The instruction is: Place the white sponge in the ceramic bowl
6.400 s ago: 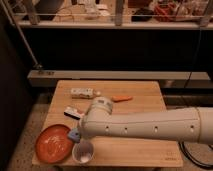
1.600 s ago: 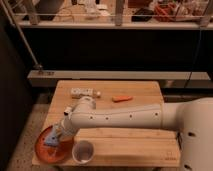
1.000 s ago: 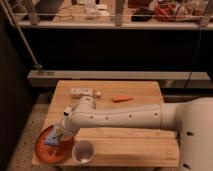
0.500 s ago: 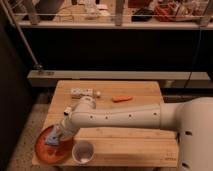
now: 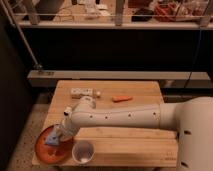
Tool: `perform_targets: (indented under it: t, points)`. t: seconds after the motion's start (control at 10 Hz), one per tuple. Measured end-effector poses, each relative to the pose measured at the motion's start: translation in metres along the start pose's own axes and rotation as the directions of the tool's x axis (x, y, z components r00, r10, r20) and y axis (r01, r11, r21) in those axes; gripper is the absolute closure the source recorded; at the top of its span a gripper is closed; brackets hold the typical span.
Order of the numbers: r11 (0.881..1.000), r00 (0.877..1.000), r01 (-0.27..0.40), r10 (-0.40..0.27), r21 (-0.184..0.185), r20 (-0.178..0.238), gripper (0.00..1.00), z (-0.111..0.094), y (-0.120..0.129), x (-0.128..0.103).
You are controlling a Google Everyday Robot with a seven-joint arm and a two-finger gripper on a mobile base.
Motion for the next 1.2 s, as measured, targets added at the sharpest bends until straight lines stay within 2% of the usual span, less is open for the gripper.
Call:
perform_targets:
  t: [0.2, 0.7, 1.0, 1.2]
  points:
    - [1.000, 1.000, -0.002, 0.002, -0.001, 0.001, 0.75, 0.0004, 0.0004, 0.0005]
    - [1.000, 1.000, -0.005, 0.005, -0.003, 0.001, 0.74, 0.0018, 0.0013, 0.0023]
    - [1.000, 1.000, -0.007, 0.007, -0.005, 0.001, 0.62, 0.0025, 0.0020, 0.0031]
    - [1.000, 1.000, -0.010, 0.010, -0.005, 0.000, 0.61, 0.0031, 0.0025, 0.0043]
